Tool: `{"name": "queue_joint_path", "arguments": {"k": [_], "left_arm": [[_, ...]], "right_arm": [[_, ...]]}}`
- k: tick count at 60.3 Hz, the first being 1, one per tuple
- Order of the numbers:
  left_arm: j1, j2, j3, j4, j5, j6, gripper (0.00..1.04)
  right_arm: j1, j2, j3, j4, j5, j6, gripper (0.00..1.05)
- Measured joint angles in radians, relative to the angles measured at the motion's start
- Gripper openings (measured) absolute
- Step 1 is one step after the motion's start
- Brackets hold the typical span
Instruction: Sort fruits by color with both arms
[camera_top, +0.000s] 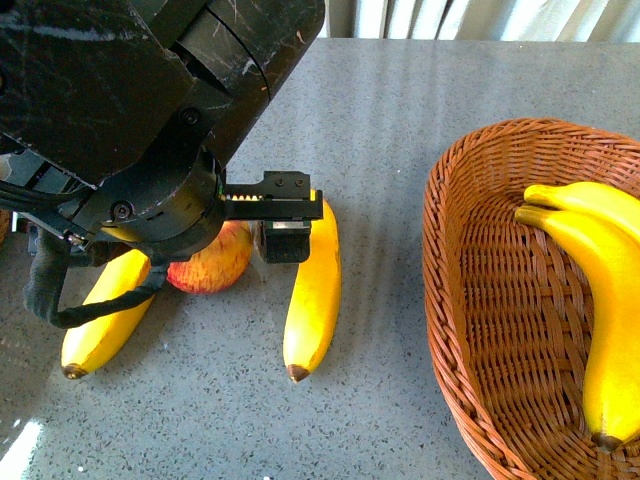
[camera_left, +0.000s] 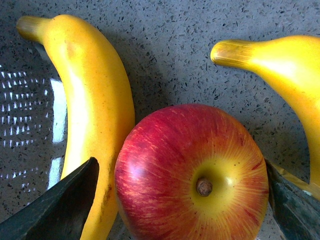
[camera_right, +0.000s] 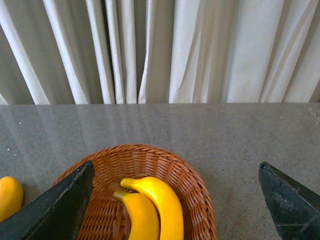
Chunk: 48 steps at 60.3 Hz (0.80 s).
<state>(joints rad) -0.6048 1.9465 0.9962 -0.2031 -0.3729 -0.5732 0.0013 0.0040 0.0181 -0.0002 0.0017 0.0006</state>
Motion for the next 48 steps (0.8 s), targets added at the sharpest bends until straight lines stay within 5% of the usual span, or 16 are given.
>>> {"name": "queue_joint_path", "arguments": {"k": [9, 22, 39, 48], "left_arm": [[0.0, 0.006, 0.0, 0.0, 0.0, 0.0, 0.96], [0.0, 0.006, 0.005, 0.0, 0.0, -0.001, 0.72], [-0.018, -0.15, -0.05, 0.019, 0.003, -0.085, 0.7], [0.07, -0.313, -0.101, 0.022, -0.093, -0.096, 0.7]], "right_arm": [[0.0, 0.0, 0.0, 0.0, 0.0, 0.0, 0.96], [0.0, 0.0, 0.0, 0.0, 0.0, 0.0, 0.96], [0.0, 0.0, 0.0, 0.0, 0.0, 0.0, 0.96], [0.0, 0.0, 0.0, 0.0, 0.0, 0.0, 0.96]]}}
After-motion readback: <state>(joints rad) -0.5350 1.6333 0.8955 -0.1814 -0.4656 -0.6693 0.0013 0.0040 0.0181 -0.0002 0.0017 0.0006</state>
